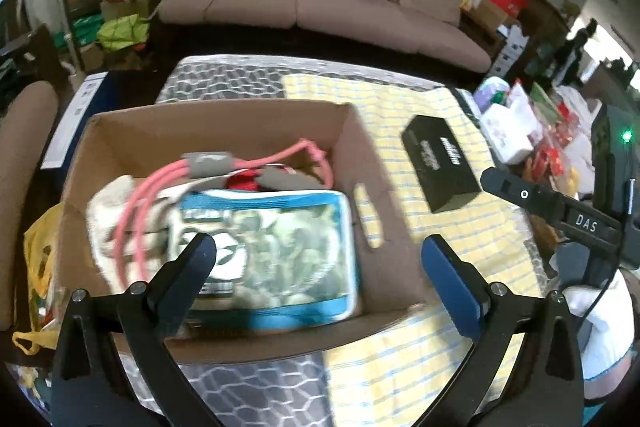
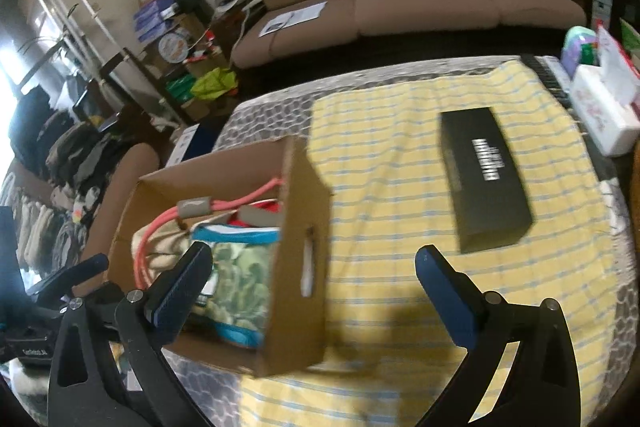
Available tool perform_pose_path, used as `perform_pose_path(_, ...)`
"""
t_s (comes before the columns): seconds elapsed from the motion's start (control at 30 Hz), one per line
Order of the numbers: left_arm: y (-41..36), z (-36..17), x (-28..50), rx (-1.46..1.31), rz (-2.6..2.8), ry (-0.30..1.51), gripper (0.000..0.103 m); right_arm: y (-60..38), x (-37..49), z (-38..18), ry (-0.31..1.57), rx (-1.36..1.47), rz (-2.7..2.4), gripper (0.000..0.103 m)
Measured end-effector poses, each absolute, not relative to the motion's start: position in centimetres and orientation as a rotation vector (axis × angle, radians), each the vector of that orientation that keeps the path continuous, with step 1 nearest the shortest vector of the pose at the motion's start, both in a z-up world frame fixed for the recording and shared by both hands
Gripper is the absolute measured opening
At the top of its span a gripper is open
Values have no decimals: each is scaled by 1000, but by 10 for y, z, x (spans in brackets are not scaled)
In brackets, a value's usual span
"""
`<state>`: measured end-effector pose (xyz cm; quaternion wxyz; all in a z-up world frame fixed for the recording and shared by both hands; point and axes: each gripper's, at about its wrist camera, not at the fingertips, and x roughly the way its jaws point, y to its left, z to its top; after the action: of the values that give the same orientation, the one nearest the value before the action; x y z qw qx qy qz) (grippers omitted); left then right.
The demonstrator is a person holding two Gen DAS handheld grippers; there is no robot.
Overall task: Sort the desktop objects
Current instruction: 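Move both tools from the box to the black 'OUPOOR' box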
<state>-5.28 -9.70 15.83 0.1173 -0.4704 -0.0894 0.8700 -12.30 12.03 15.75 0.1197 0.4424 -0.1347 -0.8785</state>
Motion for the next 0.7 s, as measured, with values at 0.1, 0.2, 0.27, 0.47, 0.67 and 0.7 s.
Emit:
perform_pose_path(0.1, -68, 159, -58, -1358, 2508, -265, 103, 151, -120, 161, -428, 1289, -2591, 103)
perform_pose_path(0.2, -38, 156, -63, -1350, 2489, -243, 103, 186, -119, 162, -479, 1284, -2617, 103)
perform_pose_path(0.27, -17, 154, -67, -1337, 2472, -240, 103, 209, -118, 162, -503, 1284, -2636, 103)
perform_pose_path(0.47, 46, 141, -86, -1333, 2427, -206, 103, 265, -122, 148, -583, 1296, -2648, 102)
perform_pose_path(0.67, 101, 119, -108, -1371, 2384, -150, 91, 308, -135, 116, -690, 1348, -2605, 79)
perform_pose_path(0.7, 109, 113, -113, -1387, 2374, -146, 85, 314, -139, 108, -715, 1357, -2592, 75)
